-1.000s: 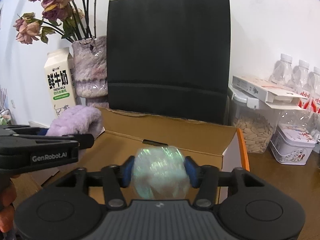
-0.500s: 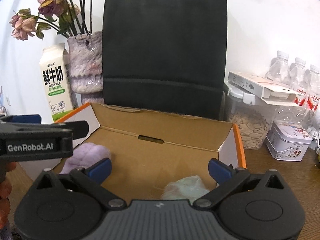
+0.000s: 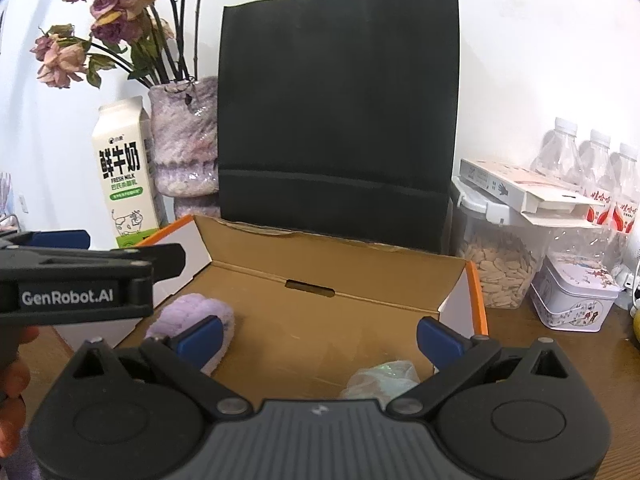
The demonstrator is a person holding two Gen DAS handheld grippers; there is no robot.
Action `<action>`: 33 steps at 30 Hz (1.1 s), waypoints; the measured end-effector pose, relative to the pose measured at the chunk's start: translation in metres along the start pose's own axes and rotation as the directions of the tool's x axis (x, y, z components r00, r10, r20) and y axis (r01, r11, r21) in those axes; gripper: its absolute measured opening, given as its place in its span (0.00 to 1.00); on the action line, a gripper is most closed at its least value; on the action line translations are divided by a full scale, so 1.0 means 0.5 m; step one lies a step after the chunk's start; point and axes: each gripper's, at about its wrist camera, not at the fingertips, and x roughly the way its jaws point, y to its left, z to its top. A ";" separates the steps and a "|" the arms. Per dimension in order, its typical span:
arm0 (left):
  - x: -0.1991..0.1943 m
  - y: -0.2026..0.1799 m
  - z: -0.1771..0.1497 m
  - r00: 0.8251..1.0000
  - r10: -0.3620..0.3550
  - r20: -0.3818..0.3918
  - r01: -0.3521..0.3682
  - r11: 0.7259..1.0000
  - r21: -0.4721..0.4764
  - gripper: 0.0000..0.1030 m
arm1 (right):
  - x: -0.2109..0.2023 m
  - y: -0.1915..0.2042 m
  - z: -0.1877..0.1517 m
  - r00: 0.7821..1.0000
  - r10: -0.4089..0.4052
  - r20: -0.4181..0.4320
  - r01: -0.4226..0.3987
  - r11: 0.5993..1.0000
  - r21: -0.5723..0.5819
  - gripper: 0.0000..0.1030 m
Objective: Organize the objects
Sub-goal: 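Open both grippers to drop the bag and towel into the box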
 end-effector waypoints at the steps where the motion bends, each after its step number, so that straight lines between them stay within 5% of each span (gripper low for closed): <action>1: -0.003 0.001 0.000 1.000 -0.001 0.000 0.001 1.000 -0.001 1.00 | -0.002 0.002 0.000 1.000 0.001 0.000 -0.001 1.000 -0.001 1.00; 33: -0.301 0.035 -0.078 0.995 -0.023 0.094 0.022 1.000 0.007 1.00 | -0.281 0.050 -0.091 0.994 0.026 0.104 -0.020 0.998 -0.053 1.00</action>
